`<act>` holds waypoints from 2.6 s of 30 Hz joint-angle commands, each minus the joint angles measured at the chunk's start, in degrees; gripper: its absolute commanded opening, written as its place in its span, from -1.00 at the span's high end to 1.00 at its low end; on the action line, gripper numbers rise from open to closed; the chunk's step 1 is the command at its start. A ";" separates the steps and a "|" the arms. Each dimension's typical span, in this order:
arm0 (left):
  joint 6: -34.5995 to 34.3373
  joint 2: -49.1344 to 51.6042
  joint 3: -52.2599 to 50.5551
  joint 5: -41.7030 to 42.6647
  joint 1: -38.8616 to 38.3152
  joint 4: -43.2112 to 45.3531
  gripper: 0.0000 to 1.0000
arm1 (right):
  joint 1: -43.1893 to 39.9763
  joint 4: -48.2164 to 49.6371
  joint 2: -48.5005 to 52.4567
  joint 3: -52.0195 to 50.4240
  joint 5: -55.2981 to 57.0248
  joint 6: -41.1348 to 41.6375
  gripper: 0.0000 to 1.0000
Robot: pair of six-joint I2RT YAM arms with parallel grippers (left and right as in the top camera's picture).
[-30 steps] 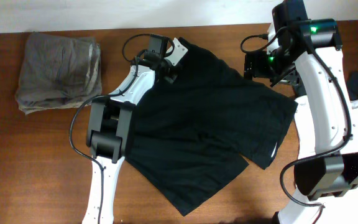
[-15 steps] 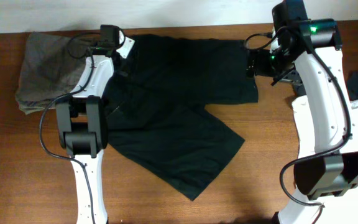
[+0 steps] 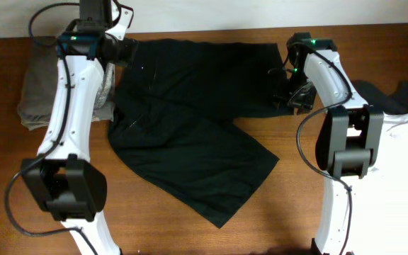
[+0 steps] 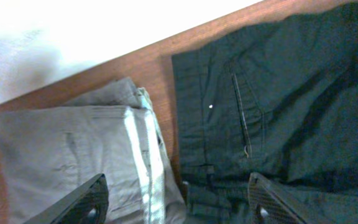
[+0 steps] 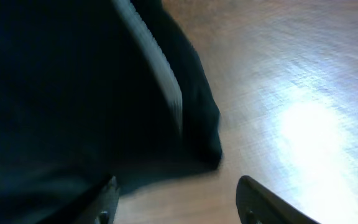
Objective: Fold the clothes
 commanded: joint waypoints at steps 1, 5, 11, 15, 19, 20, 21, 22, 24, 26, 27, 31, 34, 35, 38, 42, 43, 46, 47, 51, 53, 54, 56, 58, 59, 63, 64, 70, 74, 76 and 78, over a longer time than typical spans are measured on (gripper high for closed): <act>-0.76 -3.48 -0.02 -0.26 0.04 -1.33 -0.47 | -1.51 2.03 3.02 -0.26 -3.41 1.05 0.02; -0.79 -4.87 -0.02 -0.44 0.04 -4.24 -0.48 | -3.50 1.99 3.67 -0.26 8.31 1.05 0.60; -1.01 -6.75 -0.02 -0.44 0.02 -6.69 -0.48 | -13.33 -0.39 1.77 -0.22 4.13 -7.04 0.11; -1.29 -10.36 -0.02 -0.42 0.02 -9.79 -0.55 | -15.02 -0.39 -4.33 -0.22 -6.78 -16.79 -0.19; -7.08 -10.75 -0.46 0.63 0.04 -20.59 -0.55 | -14.12 -0.17 -14.27 -0.22 -14.05 -17.79 -0.26; -7.74 -10.34 -1.07 3.10 0.04 -22.40 -0.55 | -13.57 -0.42 -17.09 -0.22 -15.58 -17.75 -0.28; -7.89 -9.66 -2.45 7.50 0.04 -23.69 -0.55 | -12.68 -0.85 -20.55 -0.22 -17.22 -17.75 -0.33; -7.89 -9.22 -3.67 8.87 0.02 -24.09 -0.56 | -12.02 -1.07 -22.47 -0.22 -17.64 -17.75 -0.36; -8.35 -8.00 -8.11 8.83 0.04 -24.39 -0.55 | -9.75 -2.21 -27.93 -0.22 -17.73 -17.75 -0.40; -9.16 -6.91 -14.12 7.87 0.11 -22.32 -0.55 | -7.72 -3.80 -31.91 -0.22 -17.75 -17.73 -0.44; -10.58 -6.56 -16.37 6.38 0.17 -20.70 -0.56 | -7.06 -4.35 -33.00 -0.22 -17.77 -17.73 -0.45; -15.89 -3.89 -29.22 2.49 3.52 -8.59 -0.66 | -3.10 -8.24 -36.24 -0.22 -17.77 -17.73 -0.47; -16.04 -0.48 -33.42 7.28 6.91 -1.07 -0.66 | -1.09 -9.86 -36.11 -0.24 -17.70 -17.75 -0.46; -16.02 1.27 -34.23 10.01 8.20 2.21 -0.66 | -0.15 -9.86 -36.11 -0.24 -17.64 -17.75 -0.46; -16.02 4.35 -34.34 12.98 9.31 6.45 -0.64 | 1.57 -9.86 -36.11 -0.24 -16.22 -17.73 -0.47; -16.02 6.27 -34.38 15.37 9.27 7.76 -0.17 | 2.03 -10.67 -36.09 -0.28 -15.17 -17.49 -0.47; -16.02 6.58 -34.38 16.33 9.27 7.61 0.01 | 2.03 -10.93 -36.09 -0.44 -15.13 -17.49 -0.47; -16.02 6.67 -34.45 16.83 9.33 5.01 0.56 | 1.90 -10.67 -36.02 -2.97 -11.34 -15.63 -0.54; -16.02 6.67 -34.45 16.79 9.42 3.61 0.68 | 1.86 -10.25 -36.00 -4.24 -9.55 -14.36 -0.61; -16.00 6.67 -34.45 16.76 11.06 -1.53 0.92 | 0.20 -4.04 -36.00 -14.69 -7.23 -10.62 -0.69; -15.56 6.67 -34.45 16.72 12.48 -4.15 0.99 | -1.84 0.85 -36.00 -21.92 -7.23 -7.28 -0.68; -15.56 6.67 -34.45 16.57 13.09 -5.68 0.99 | -3.13 3.19 -35.95 -25.92 -7.23 -5.40 -0.61; -15.58 6.67 -34.45 16.59 14.53 -8.41 0.99 | -5.05 6.56 -35.58 -32.52 -7.65 -3.21 -0.43; -15.58 6.67 -34.45 16.61 15.67 -10.56 0.99 | -6.45 10.21 -34.91 -40.00 -10.08 -3.21 -0.50; -15.58 6.67 -34.45 16.61 15.87 -11.06 0.99 | -6.73 11.26 -34.71 -42.27 -10.25 -3.21 -0.59; -15.61 6.64 -34.45 16.79 15.98 -12.98 0.99 | -7.23 20.26 -34.49 -52.50 -8.17 -0.17 -0.60; -15.58 6.64 -34.45 16.79 16.00 -13.42 0.99 | -7.26 22.99 -34.49 -54.25 -6.38 1.11 -0.50; -15.58 4.48 -34.42 16.72 16.04 -14.08 0.99 | -7.26 42.80 -34.32 -64.19 -1.97 5.57 0.53; -15.63 -0.09 -34.42 16.83 16.04 -12.63 0.78 | -7.69 53.24 -34.16 -64.63 9.97 5.29 0.68; -15.61 -2.67 -34.42 18.56 16.04 -11.76 0.55 | -8.87 57.27 -34.16 -63.63 9.94 4.31 0.71; -15.61 -4.24 -34.42 19.19 16.00 -11.61 0.47 | -9.79 55.69 -34.36 -60.43 6.47 -1.88 -0.18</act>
